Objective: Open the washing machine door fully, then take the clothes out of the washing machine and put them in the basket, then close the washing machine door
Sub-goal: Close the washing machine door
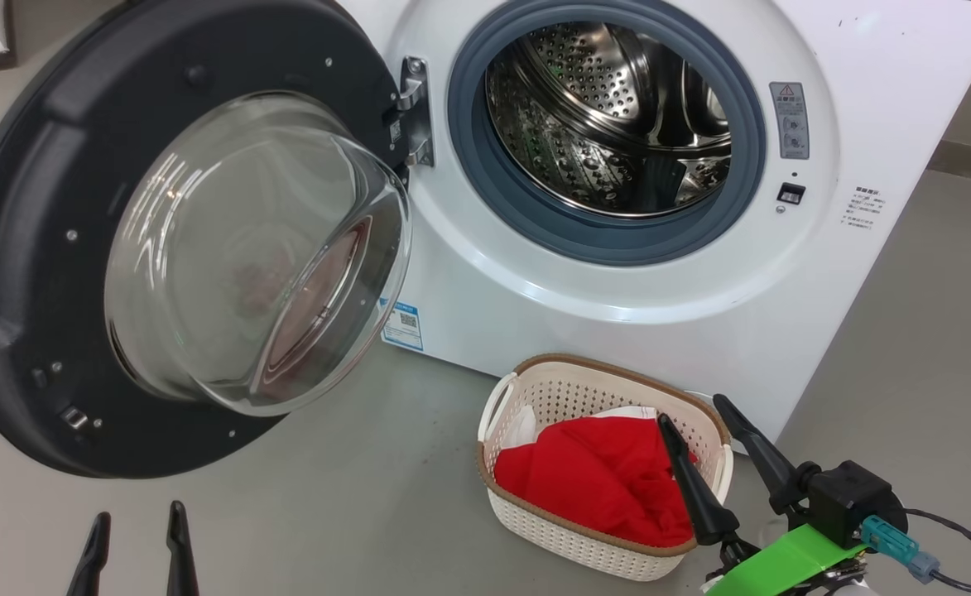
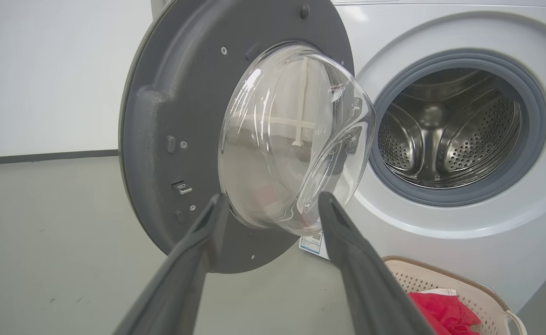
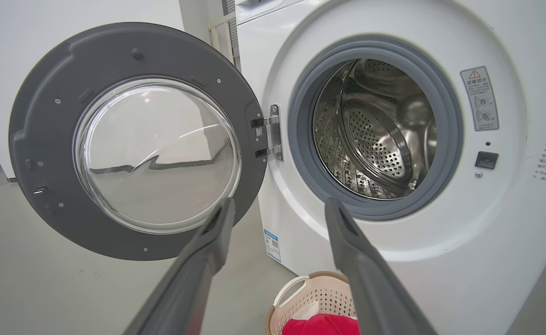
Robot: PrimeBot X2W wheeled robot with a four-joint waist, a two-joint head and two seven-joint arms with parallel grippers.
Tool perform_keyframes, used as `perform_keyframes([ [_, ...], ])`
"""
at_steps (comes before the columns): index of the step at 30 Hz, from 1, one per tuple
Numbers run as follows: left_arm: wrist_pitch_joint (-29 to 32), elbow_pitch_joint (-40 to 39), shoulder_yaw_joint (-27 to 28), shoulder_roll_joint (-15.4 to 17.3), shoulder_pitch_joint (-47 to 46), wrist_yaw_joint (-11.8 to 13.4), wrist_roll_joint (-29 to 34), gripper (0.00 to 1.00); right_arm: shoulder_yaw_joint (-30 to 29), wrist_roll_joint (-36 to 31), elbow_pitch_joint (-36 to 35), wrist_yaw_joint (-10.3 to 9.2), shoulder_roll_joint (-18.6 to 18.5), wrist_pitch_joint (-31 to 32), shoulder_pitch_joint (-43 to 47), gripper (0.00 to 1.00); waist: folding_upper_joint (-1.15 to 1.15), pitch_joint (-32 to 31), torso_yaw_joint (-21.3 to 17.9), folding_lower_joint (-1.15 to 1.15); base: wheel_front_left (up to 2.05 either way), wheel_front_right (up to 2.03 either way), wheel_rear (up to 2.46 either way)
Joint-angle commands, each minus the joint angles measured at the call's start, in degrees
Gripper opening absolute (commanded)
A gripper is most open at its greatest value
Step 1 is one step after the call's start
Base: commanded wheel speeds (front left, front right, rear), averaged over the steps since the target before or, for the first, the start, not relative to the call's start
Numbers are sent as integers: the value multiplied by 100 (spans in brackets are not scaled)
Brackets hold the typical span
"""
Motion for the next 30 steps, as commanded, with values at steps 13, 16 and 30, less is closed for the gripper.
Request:
perform_keyframes([
  [13, 100, -46, 280, 100, -343, 164, -229, 0, 60, 32, -127, 37, -95, -37, -115, 100, 0, -47, -53, 0, 0, 0, 0],
  [16, 208, -146, 400, 221, -704, 221, -300, 0, 63, 28, -118, 37, -111, -37, -93, 100, 0, -53, -60, 0, 0, 0, 0],
  [30, 752, 804, 1399, 1080, -3658, 819, -924, 0, 123, 27, -53, 37, -183, -37, -118, 100, 0, -77, -289, 0, 0, 0, 0],
])
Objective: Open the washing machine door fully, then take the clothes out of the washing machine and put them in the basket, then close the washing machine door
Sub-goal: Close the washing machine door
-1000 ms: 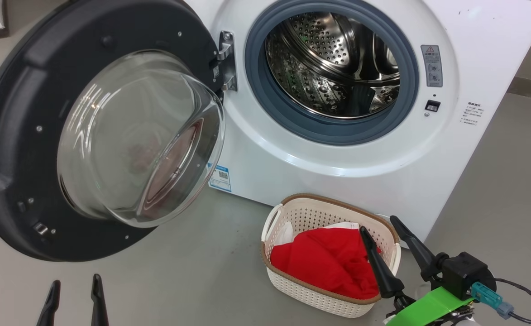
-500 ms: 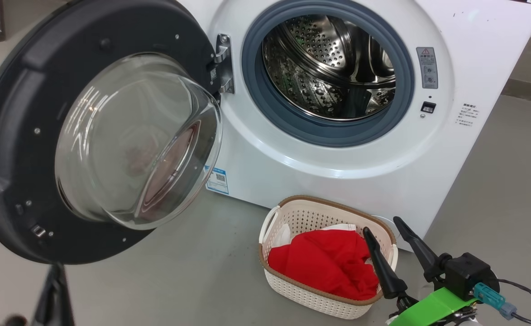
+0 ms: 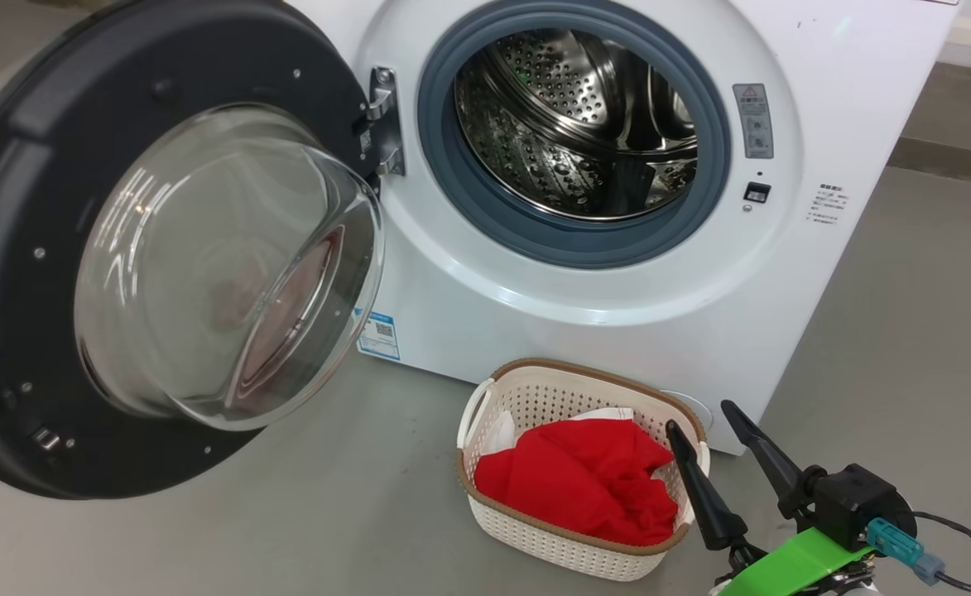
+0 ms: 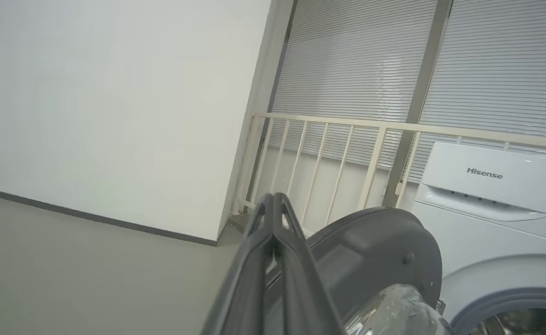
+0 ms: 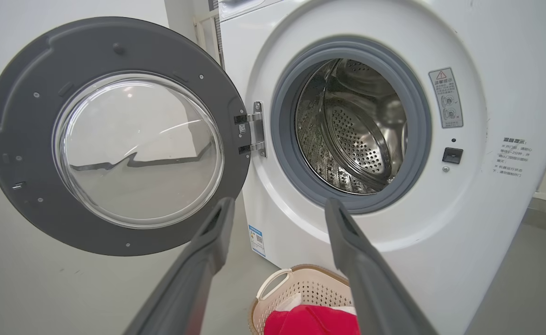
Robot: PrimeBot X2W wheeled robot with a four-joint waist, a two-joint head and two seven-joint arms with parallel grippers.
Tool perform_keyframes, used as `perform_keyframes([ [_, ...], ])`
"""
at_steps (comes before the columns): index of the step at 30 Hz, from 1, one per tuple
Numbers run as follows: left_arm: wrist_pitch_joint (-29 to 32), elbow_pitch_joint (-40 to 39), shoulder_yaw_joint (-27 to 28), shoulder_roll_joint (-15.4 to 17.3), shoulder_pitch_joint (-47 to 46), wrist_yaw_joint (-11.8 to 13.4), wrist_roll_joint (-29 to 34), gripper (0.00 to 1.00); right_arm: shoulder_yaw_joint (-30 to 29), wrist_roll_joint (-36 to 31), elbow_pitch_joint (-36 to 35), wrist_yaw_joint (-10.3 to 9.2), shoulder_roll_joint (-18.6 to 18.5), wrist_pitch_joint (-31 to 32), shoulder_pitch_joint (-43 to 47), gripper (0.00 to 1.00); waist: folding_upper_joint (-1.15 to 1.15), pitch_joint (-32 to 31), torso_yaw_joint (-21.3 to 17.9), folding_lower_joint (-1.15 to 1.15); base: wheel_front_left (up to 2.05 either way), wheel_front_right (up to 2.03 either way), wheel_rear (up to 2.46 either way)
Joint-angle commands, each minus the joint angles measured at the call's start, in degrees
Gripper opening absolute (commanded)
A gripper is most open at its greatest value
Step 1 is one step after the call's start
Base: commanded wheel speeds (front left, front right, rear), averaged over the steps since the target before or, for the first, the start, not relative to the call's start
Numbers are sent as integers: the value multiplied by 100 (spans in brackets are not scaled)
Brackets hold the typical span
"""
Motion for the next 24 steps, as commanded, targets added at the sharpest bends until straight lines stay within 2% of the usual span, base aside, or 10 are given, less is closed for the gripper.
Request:
perform_keyframes([
  [1, 49, 204, 260, 354, -510, -1, -149, 0, 132, 32, -120, 36, -85, -37, -143, 100, 0, 5, -55, 0, 0, 0, 0],
  [6, 224, 1640, 475, 718, -1358, -178, -551, 0, 193, 64, -104, 36, -126, -37, -139, 100, 0, 38, -166, 0, 0, 0, 0],
  [7, 224, 1640, 475, 718, -1358, -178, -551, 0, 193, 64, -104, 36, -126, -37, -139, 100, 0, 38, -166, 0, 0, 0, 0],
  [14, 668, 3418, 913, 942, -2302, -427, -1343, 0, 302, 94, -82, 36, -202, -37, -168, 100, 0, 111, -311, 0, 0, 0, 0],
  [19, 1310, 4310, 1430, 1029, -2818, -483, -2103, 0, 417, 119, -49, 36, -271, -37, -193, 100, 0, 133, -442, 0, 0, 0, 0],
  [20, 1666, 4573, 1510, 1077, -2960, -500, -2288, 0, 433, 132, -41, 36, -293, -37, -189, 100, 0, 128, -478, 0, 0, 0, 0],
  [24, 2275, 4925, 1483, 1177, -3046, -550, -2420, 0, 481, 142, -36, 36, -311, -37, -157, 100, 0, 115, -542, 0, 0, 0, 0],
])
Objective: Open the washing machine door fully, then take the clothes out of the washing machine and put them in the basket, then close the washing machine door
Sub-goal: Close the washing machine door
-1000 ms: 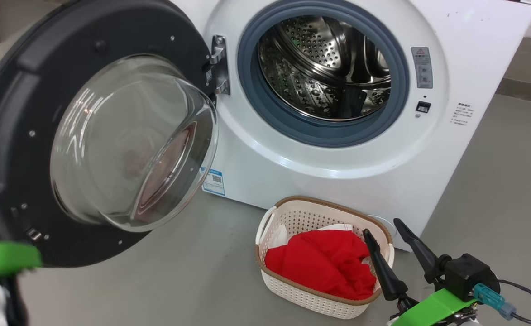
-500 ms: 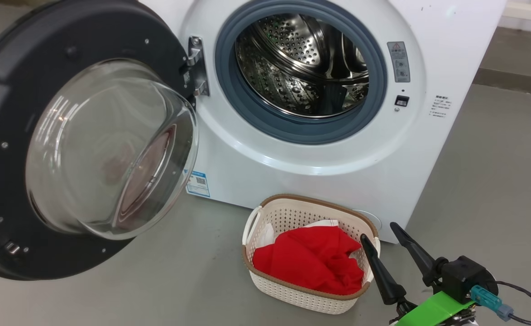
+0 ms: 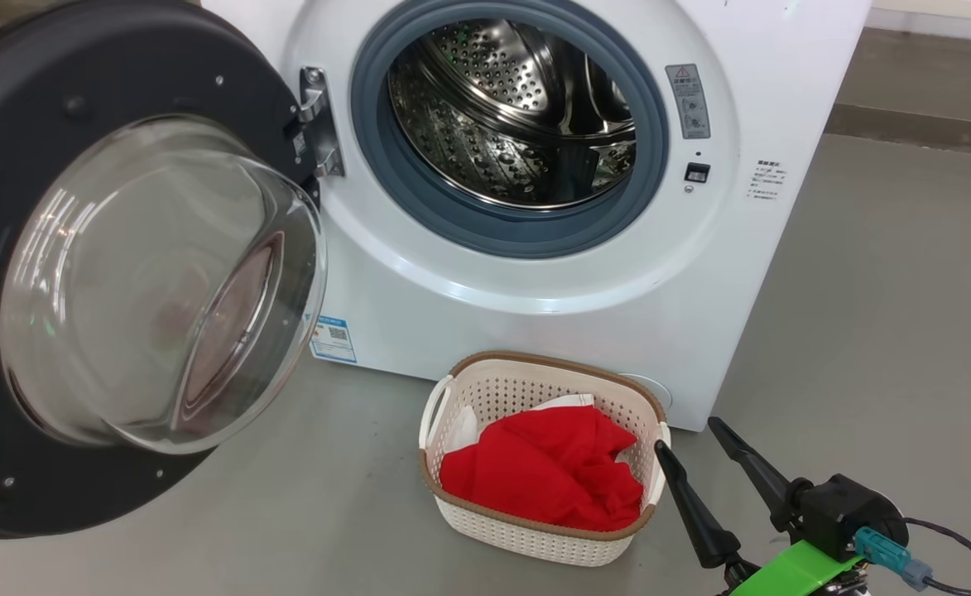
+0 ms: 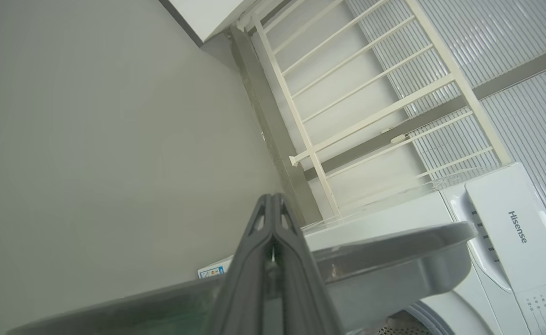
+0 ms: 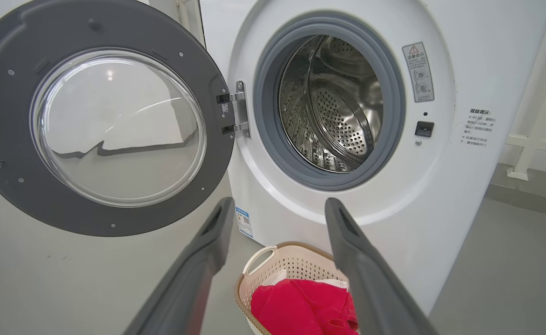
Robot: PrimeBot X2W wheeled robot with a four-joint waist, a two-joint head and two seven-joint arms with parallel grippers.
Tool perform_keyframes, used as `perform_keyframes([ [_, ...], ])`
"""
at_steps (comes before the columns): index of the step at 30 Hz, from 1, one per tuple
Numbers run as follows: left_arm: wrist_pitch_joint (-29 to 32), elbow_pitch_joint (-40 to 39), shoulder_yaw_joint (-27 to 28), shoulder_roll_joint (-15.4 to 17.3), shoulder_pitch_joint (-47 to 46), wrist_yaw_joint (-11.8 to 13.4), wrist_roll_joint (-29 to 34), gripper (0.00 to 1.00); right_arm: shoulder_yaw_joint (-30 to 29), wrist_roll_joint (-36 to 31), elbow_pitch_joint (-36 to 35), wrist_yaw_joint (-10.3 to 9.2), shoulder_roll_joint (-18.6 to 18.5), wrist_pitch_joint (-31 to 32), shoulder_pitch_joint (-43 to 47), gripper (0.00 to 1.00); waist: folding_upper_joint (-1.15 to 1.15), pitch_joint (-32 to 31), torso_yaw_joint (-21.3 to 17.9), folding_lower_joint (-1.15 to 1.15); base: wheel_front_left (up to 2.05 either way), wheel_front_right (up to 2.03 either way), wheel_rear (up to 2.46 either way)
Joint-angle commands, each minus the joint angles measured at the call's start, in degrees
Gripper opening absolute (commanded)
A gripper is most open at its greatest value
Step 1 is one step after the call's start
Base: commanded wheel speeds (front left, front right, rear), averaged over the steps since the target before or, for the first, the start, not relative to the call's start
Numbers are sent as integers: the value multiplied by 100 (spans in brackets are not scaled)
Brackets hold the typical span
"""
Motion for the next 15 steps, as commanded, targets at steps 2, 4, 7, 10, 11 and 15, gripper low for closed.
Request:
perform_keyframes([
  [2, 236, -27, 20, 346, -107, -42, -61, 0, 138, 39, -119, 36, -50, -37, -146, 100, 0, -8, -30, 0, 0, 0, 0],
  [4, 413, 39, -61, 365, -69, -72, -29, 0, 149, 38, -112, 36, -39, -37, -144, 100, 0, -5, -39, 0, 0, 0, 0],
  [7, 640, 85, -124, 342, -33, -123, -42, 0, 137, 47, -94, 36, -20, -37, -136, 100, 0, -6, -28, 0, 0, 0, 0],
  [10, 906, 84, -125, 281, 8, -211, -136, 0, 124, 44, -80, 36, 0, -37, -129, 100, 0, -4, -1, 0, 0, 0, 0],
  [11, 1012, 75, -115, 253, 25, -245, -181, 0, 116, 45, -76, 36, 7, -37, -127, 100, 0, -3, 10, 0, 0, 0, 0],
  [15, 1204, -70, -190, 168, 220, -345, -184, 0, 72, 47, -68, 36, 36, -37, -116, 100, 0, 8, 69, 0, 0, 0, 0],
])
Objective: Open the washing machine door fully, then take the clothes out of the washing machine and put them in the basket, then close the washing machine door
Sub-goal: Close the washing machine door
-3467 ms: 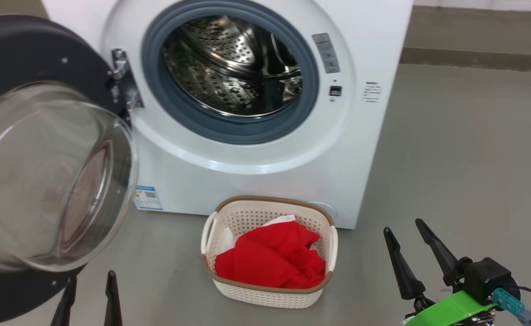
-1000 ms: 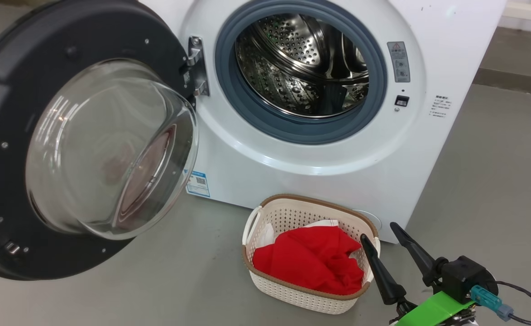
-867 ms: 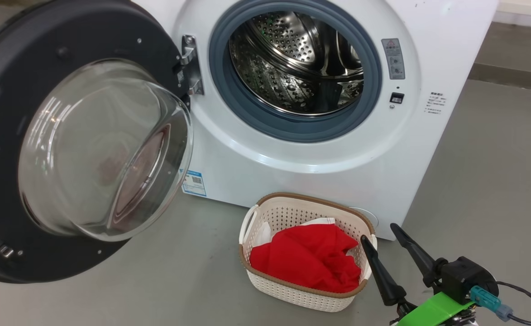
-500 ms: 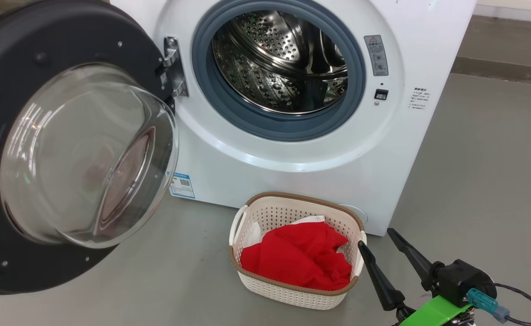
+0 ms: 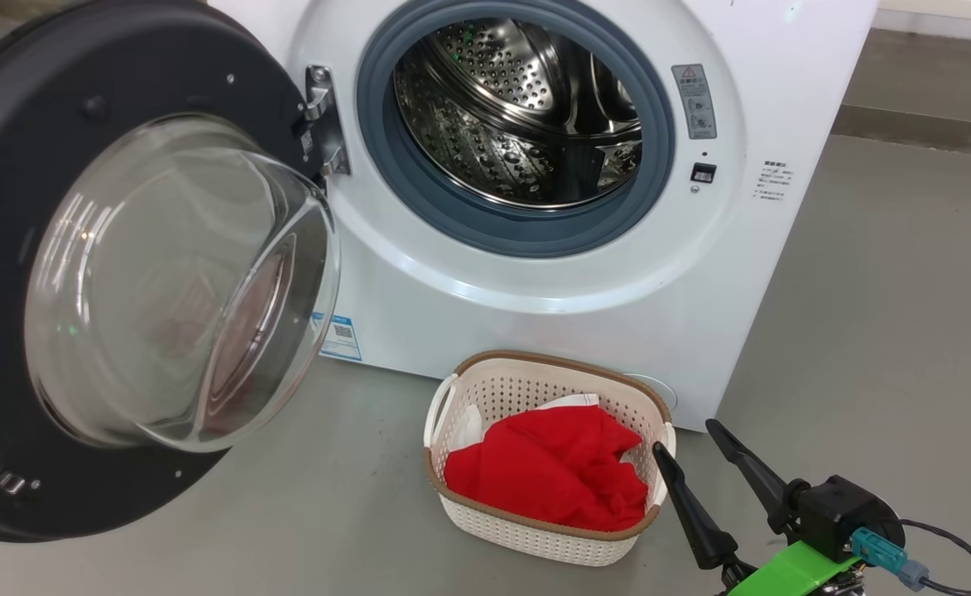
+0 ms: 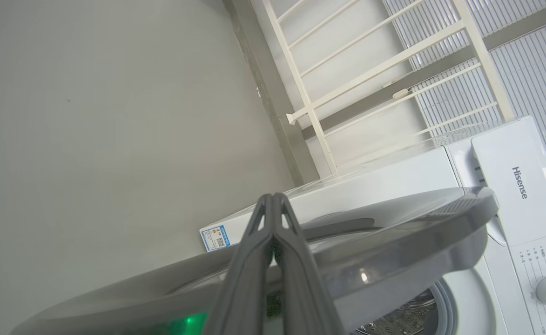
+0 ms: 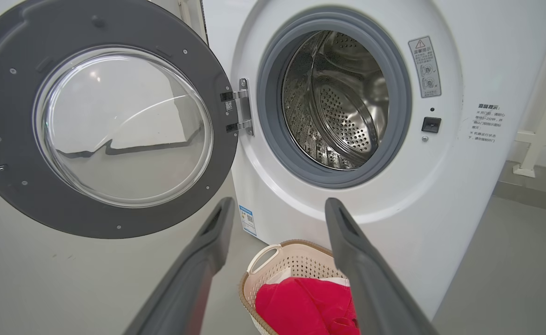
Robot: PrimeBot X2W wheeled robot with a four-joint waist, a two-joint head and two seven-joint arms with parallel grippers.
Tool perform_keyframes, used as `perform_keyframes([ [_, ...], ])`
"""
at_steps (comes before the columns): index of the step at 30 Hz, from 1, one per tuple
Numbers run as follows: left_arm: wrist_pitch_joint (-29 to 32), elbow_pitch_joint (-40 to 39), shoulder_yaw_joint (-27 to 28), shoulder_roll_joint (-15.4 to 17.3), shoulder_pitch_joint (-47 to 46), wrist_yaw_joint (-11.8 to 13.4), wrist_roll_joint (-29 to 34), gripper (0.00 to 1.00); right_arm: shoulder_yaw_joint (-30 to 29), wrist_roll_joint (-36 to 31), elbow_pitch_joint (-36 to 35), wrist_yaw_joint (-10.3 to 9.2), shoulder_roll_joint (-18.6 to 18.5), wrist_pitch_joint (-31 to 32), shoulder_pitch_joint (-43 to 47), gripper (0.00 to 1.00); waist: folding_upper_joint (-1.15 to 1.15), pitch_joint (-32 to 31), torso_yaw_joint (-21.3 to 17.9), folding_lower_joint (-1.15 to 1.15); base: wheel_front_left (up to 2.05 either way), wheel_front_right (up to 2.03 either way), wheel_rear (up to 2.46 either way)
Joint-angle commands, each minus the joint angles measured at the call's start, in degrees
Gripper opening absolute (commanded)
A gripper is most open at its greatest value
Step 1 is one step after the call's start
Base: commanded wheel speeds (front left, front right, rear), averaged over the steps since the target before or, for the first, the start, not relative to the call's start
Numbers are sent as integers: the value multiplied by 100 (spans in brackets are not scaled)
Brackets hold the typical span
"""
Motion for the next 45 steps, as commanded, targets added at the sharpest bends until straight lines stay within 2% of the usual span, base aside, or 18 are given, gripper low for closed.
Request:
perform_keyframes([
  [1, 125, -197, -65, 49, 225, -107, 8, 0, 75, 44, -120, 37, -9, -37, -113, 100, 0, 10, 41, 0, 0, 0, 0],
  [8, 254, -665, 159, -296, 585, -244, -337, 0, -6, 61, -72, 37, 53, -37, -83, 100, 0, -9, 99, 0, 0, 0, 0],
  [14, 343, -1131, 376, -577, 820, -227, -629, 0, -27, 56, -50, 37, 73, -37, -70, 100, 0, -25, 109, 0, 0, 0, 0],
  [21, 746, -2155, 493, -1022, 1229, -99, -934, 0, -59, 55, -35, 37, 80, -37, -58, 100, 0, -24, 81, 0, 0, 0, 0],
  [27, 1028, -3400, 510, -1544, 1745, 161, -1097, 0, -75, 50, -33, 37, 107, -37, -50, 100, 0, 8, 23, 0, 0, 0, 0],
  [32, 1233, -4399, 522, -1864, 2120, 532, -1395, 0, -116, 43, -28, 37, 122, -37, -57, 100, 0, 41, -40, 0, 0, 0, 0],
  [38, 1299, -5333, 160, -1959, 2621, 982, -1823, 0, -130, 43, 21, 37, 131, -37, -68, 100, 0, 81, -109, 0, 0, 0, 0],
  [45, 853, -6090, -664, -1963, 3237, 1393, -2620, 0, -134, 46, 40, 37, 152, -37, -107, 100, 0, 117, -235, 0, 0, 0, 0],
])
